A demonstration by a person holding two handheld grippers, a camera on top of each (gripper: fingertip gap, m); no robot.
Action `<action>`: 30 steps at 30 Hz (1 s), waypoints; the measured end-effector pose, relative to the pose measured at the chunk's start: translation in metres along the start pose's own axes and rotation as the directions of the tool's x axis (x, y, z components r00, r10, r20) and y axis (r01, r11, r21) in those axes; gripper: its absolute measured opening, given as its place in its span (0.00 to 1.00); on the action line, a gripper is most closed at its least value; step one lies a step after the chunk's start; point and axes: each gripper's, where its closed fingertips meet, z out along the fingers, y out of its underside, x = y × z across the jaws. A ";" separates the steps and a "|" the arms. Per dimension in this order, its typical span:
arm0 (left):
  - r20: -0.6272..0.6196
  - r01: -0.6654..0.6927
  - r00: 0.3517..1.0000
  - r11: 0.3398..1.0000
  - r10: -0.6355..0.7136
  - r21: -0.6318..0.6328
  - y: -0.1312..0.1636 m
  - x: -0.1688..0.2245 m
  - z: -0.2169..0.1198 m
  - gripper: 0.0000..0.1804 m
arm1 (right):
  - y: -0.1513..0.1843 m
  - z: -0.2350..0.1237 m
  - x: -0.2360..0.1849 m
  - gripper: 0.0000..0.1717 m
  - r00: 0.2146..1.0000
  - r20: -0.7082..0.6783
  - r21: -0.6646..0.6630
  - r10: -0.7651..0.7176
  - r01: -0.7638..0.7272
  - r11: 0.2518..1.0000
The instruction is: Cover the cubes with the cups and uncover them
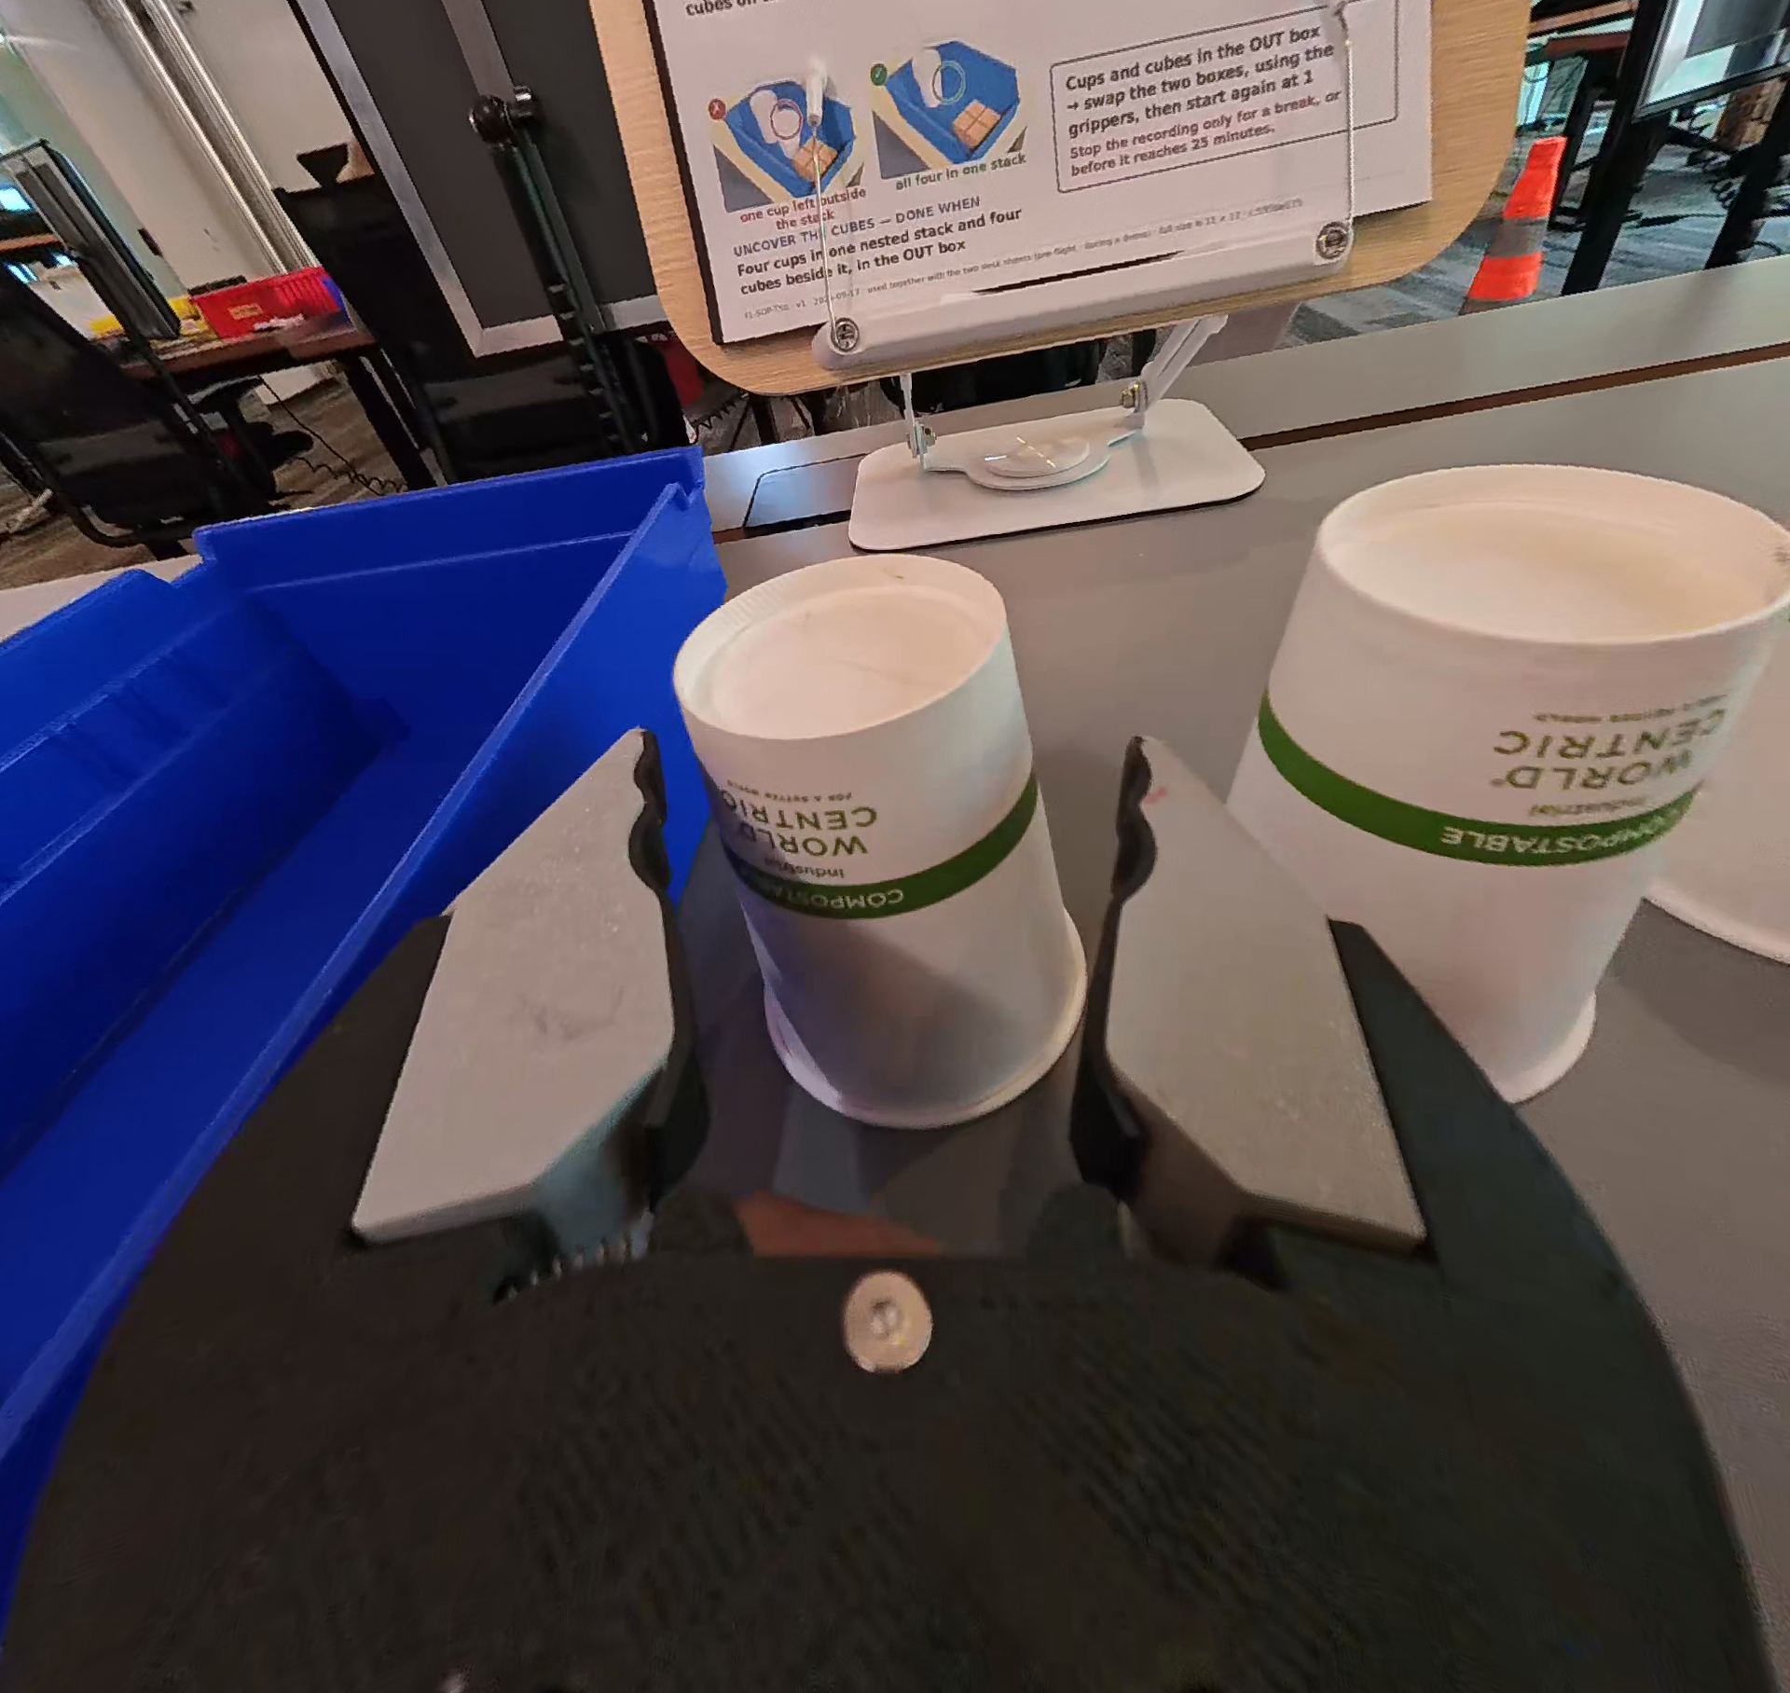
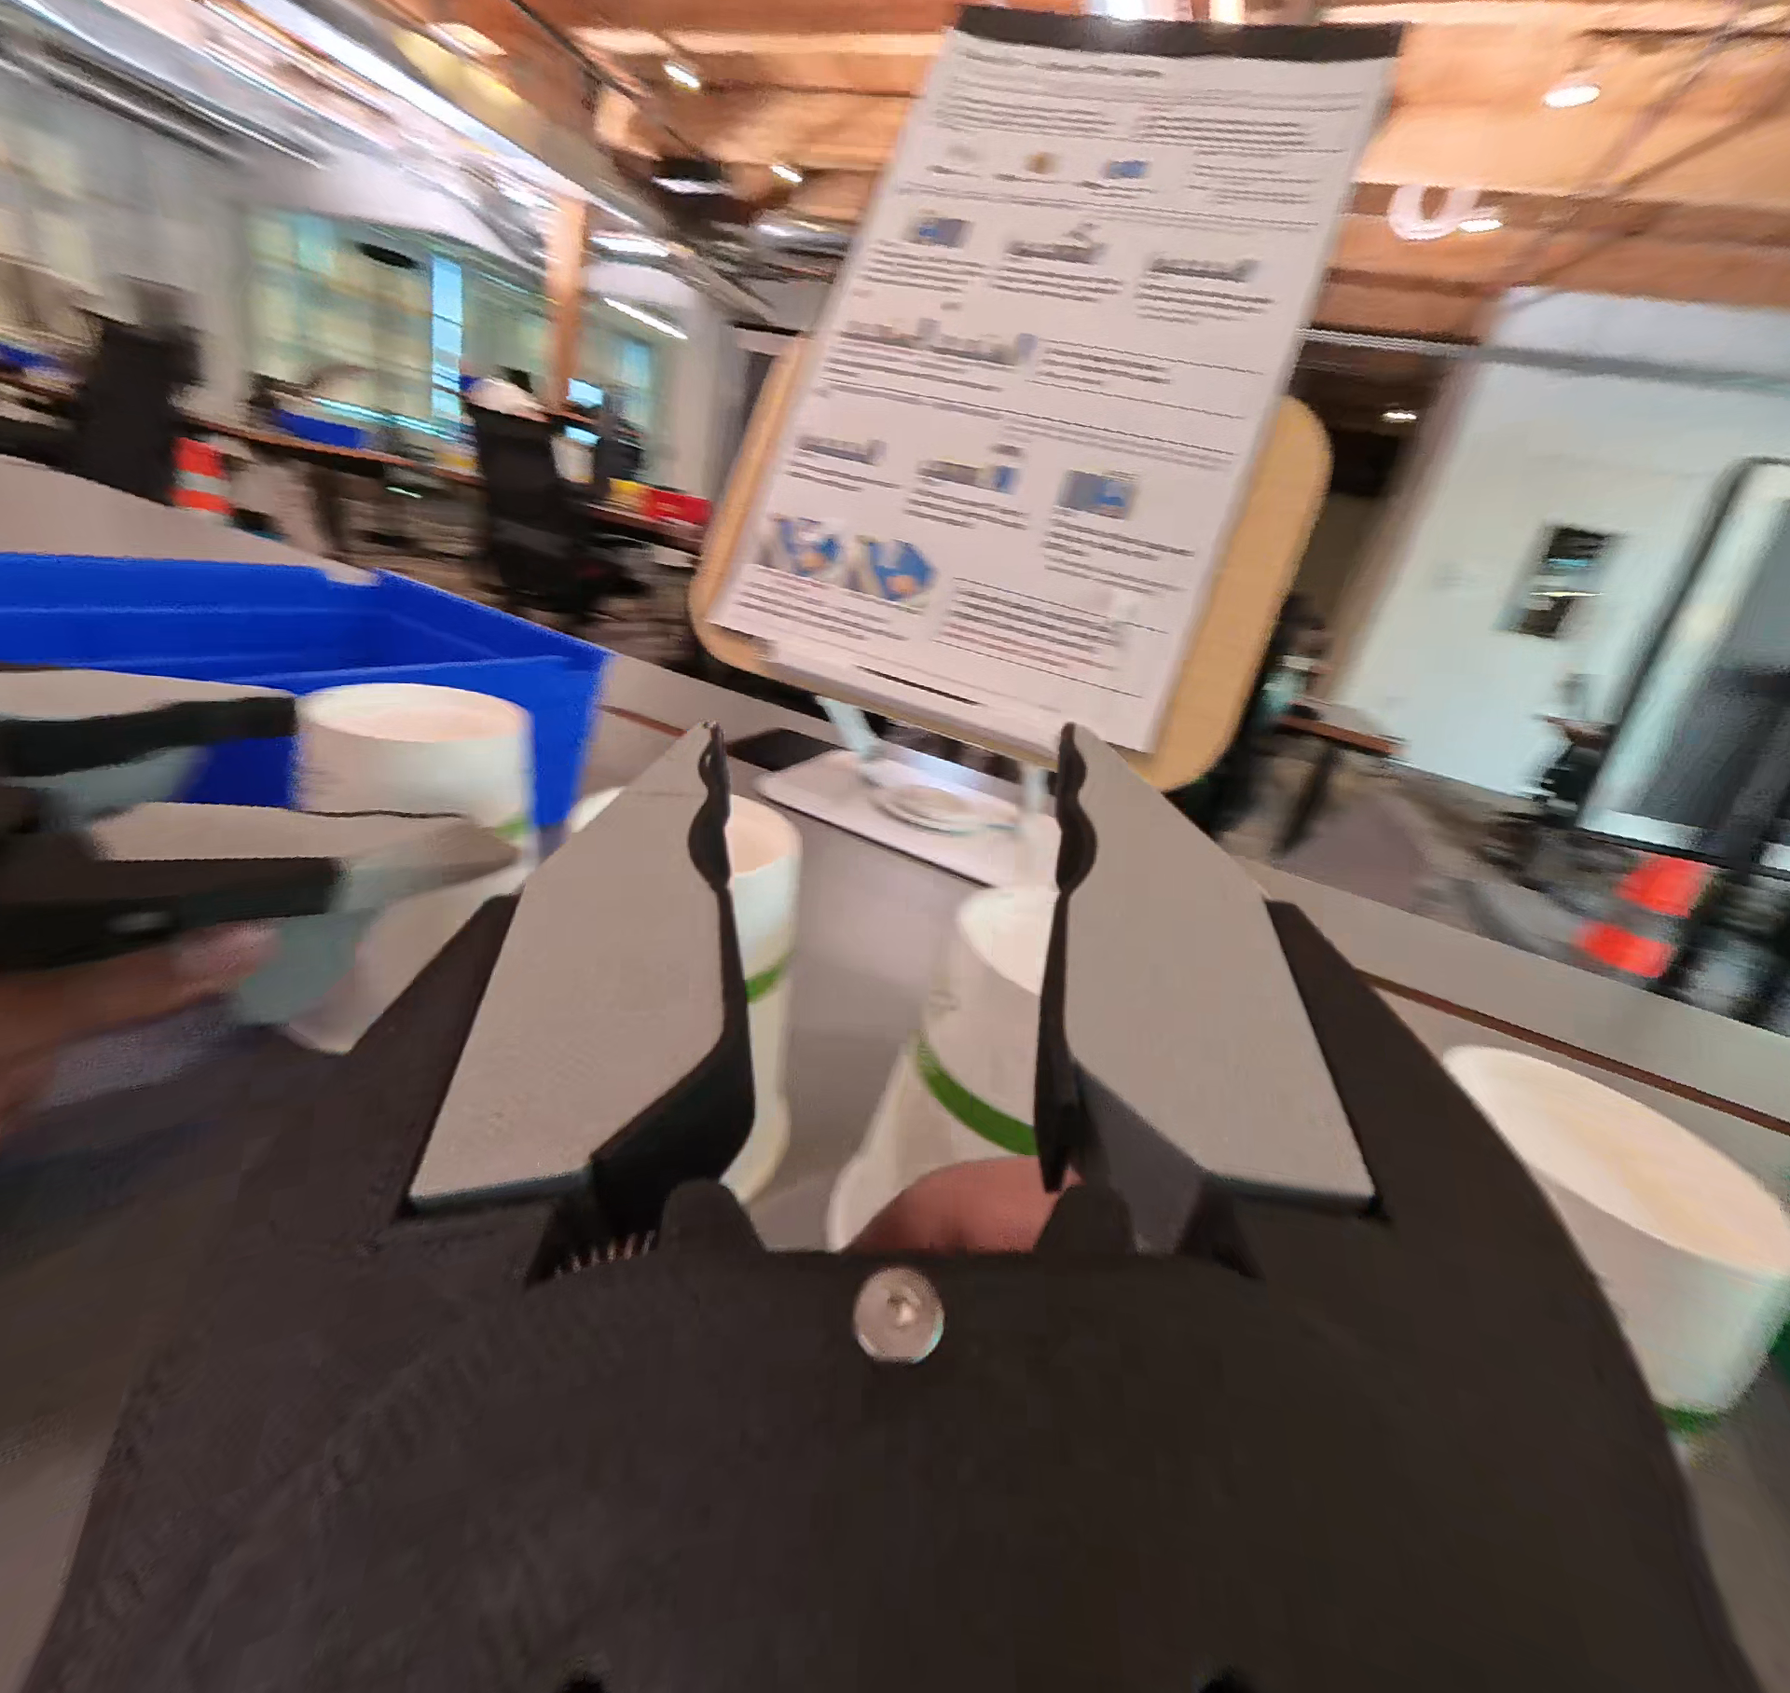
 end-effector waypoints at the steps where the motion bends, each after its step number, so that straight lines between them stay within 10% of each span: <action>1: 0.000 0.001 1.000 1.000 -0.001 0.000 0.000 0.000 0.000 0.51 | 0.004 0.002 0.010 0.39 0.998 -0.065 -0.020 -0.026 0.025 0.999; 7: 0.011 -0.011 1.000 1.000 0.011 0.007 -0.001 0.000 -0.002 0.49 | 0.024 0.008 0.043 0.40 0.969 -0.246 -0.102 0.018 -0.044 0.994; 30: -0.036 0.023 0.999 0.998 -0.021 0.051 -0.006 0.007 -0.011 0.44 | 0.027 -0.013 0.096 0.31 0.991 -0.129 -0.122 -0.030 0.014 0.992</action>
